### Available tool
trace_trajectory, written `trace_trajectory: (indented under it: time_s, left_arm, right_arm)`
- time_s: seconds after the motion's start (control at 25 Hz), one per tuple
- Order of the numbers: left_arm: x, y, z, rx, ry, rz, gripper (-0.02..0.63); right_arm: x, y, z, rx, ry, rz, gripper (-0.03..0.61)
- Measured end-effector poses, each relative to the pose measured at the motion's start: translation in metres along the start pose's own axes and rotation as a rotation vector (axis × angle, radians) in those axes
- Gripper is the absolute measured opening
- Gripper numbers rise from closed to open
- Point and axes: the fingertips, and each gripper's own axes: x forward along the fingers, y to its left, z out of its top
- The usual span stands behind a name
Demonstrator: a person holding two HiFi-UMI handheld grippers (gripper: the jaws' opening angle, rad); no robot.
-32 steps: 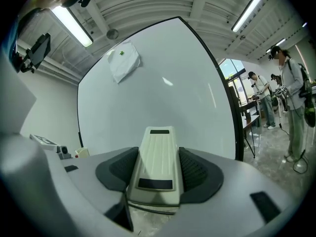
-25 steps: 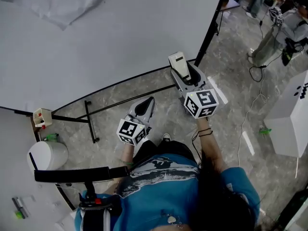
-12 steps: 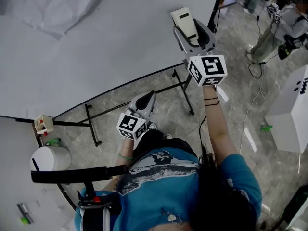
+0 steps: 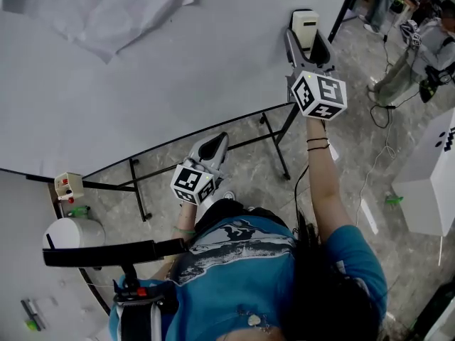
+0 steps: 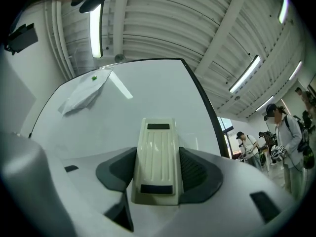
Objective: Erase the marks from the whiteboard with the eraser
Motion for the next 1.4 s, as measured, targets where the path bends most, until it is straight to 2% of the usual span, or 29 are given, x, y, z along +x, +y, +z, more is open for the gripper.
trace_trajectory:
  time_s: [0.16, 0.36, 0.96, 1.24, 1.4]
  left_arm:
    - [-0.001, 0.002, -0.001, 0.0, 0.004, 0.002, 0.003]
    - [-0.006, 0.004, -0.004, -0.003, 0.009, 0.003, 0.003]
    - [-0.021, 0.019, -0.013, -0.041, 0.005, 0.058, 0.003]
    - [-0.029, 0.03, -0.012, -0.045, -0.006, 0.091, 0.003]
    - [-0.026, 0.027, -0.013, -0.05, -0.001, 0.082, 0.003]
  right_arm:
    - [0.0, 0.002, -0.003, 0.027, 0.009, 0.0, 0.262]
    - [-0.004, 0.034, -0.013, 0.013, 0.037, 0.057, 0.262]
    - [-0.03, 0.215, -0.092, -0.161, 0.155, 0.357, 0.262]
    - [-0.032, 0.223, -0.099, -0.268, 0.169, 0.347, 0.262]
    - [-0.028, 0.202, -0.089, -0.332, 0.156, 0.303, 0.262]
